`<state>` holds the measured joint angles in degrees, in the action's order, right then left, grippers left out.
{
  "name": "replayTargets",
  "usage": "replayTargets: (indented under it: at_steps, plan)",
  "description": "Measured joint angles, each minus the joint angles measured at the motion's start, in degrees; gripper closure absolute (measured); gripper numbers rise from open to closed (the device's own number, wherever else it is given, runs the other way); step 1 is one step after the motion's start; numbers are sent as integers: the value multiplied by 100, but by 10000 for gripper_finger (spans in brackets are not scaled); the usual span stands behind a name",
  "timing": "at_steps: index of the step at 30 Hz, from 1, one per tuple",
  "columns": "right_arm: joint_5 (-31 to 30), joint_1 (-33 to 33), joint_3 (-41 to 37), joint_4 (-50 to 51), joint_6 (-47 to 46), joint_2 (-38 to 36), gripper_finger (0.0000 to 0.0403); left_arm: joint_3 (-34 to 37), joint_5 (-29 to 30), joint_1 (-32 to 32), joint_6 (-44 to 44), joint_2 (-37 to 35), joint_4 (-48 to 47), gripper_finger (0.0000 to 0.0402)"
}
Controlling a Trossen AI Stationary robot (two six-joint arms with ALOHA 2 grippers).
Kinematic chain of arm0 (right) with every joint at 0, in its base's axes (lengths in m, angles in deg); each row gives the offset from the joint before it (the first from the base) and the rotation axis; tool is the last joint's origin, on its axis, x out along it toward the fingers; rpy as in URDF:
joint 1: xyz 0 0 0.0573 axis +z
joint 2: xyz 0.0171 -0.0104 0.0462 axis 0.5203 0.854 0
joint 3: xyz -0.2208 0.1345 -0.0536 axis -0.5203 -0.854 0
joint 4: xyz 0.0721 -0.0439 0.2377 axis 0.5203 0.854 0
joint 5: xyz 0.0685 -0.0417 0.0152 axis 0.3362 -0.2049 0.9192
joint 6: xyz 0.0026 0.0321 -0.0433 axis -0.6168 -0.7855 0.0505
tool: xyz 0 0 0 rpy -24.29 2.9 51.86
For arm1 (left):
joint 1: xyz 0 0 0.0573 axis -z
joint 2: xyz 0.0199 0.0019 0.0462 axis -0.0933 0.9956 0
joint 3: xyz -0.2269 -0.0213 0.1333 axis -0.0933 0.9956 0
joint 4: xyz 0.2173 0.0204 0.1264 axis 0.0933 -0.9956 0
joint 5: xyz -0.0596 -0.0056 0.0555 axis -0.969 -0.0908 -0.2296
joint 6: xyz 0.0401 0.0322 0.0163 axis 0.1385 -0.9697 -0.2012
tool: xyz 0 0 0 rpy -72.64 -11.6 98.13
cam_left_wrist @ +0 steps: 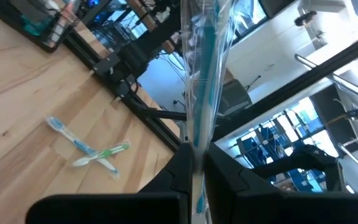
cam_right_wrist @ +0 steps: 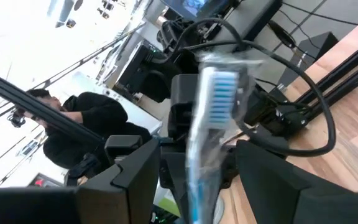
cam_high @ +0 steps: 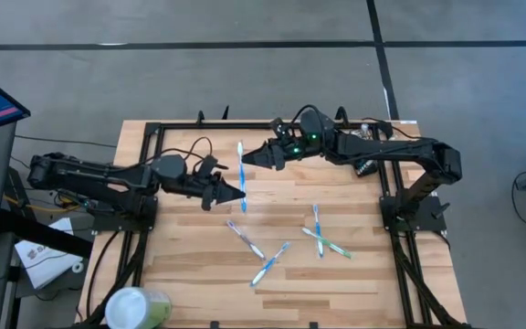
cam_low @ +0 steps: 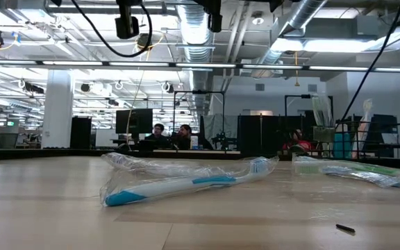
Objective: Pick & Place toothbrushing station
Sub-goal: Put the left blue toothbrush in the right section of wire organizer
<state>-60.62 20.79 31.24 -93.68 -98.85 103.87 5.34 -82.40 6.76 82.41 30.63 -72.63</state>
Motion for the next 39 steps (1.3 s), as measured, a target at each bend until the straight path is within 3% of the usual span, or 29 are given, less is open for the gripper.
replayTargets:
  at_steps: [19,26,39]
  plan:
    - [-199,-51,0,7,-101,0,201,0,-177,-506,1,10,120,392]
    - [-199,-74,0,4,-103,0,201,-4,-133,-165,52,169,151,392]
    - [-36,-68,0,53,-103,0,221,0,-157,-288,32,509,675,392]
